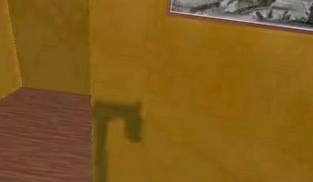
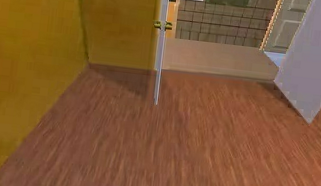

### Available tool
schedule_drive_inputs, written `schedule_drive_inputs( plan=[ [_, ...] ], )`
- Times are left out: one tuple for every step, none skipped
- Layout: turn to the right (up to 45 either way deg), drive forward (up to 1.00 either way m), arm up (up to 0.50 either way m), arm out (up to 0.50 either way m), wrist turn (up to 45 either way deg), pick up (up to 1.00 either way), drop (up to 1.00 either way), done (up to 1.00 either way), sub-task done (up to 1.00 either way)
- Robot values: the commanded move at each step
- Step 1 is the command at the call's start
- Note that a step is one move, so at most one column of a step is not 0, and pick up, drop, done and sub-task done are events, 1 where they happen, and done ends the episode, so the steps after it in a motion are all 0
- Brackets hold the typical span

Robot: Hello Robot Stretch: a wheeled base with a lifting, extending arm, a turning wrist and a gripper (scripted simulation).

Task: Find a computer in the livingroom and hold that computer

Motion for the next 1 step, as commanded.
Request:
schedule_drive_inputs(
  plan=[
    [45.0, 0.0, 0.0, 0.0, 0.0, 0.0, 0.0, 0.0, 0.0]
  ],
)
